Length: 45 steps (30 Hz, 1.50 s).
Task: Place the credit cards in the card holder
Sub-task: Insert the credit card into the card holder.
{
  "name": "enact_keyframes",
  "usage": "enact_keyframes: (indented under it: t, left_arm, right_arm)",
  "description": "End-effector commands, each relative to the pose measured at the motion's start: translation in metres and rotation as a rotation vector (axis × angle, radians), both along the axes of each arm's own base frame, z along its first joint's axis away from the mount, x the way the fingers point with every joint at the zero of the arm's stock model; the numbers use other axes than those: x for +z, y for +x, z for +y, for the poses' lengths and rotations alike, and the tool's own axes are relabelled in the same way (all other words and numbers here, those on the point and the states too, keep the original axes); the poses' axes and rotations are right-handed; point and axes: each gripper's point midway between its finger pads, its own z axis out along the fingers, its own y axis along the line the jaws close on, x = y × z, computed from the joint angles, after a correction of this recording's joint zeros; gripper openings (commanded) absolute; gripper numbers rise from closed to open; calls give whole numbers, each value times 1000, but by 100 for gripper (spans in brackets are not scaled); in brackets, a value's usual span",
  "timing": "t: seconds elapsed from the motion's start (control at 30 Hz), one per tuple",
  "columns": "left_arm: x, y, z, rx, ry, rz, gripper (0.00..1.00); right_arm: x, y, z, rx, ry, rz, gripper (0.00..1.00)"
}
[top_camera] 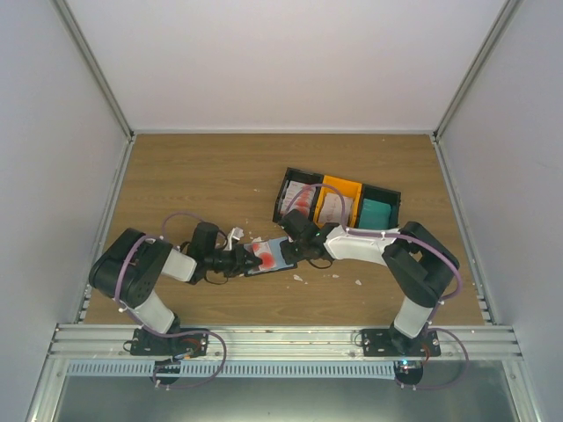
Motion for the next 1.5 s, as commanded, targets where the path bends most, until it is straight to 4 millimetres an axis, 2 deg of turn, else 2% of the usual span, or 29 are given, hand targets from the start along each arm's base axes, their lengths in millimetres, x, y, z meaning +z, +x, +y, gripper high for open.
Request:
enact_keyframes:
  t: [0.0, 0.3, 0.63, 0.93, 1.2, 1.3, 1.47]
  left_arm:
    - [-13, -14, 4, 17, 11, 77, 0]
    - [-12, -21, 10, 73, 4, 127, 0]
    - [-13, 2, 0, 39, 7, 107, 0]
    - [-18, -1, -3, 1, 15, 112, 0]
    - [-20, -20, -1, -14, 8, 140, 0]
    - [-19, -21, -2, -13, -5, 142, 0]
    - [-17, -17, -8, -27, -12, 133, 0]
  right_arm:
    - [-23, -18, -12, -2, -74, 78, 34]
    - [-25, -18, -14, -14, -75, 77, 34]
    - [-27, -20, -13, -4, -65, 81, 34]
    - [-25, -20, -11, -3, -53, 79, 35]
    - [-20, -19, -8, -5, -25, 71, 40]
    - [-15, -22, -2, 5, 17, 75, 41]
    - [-2, -25, 10, 32, 105, 72, 51]
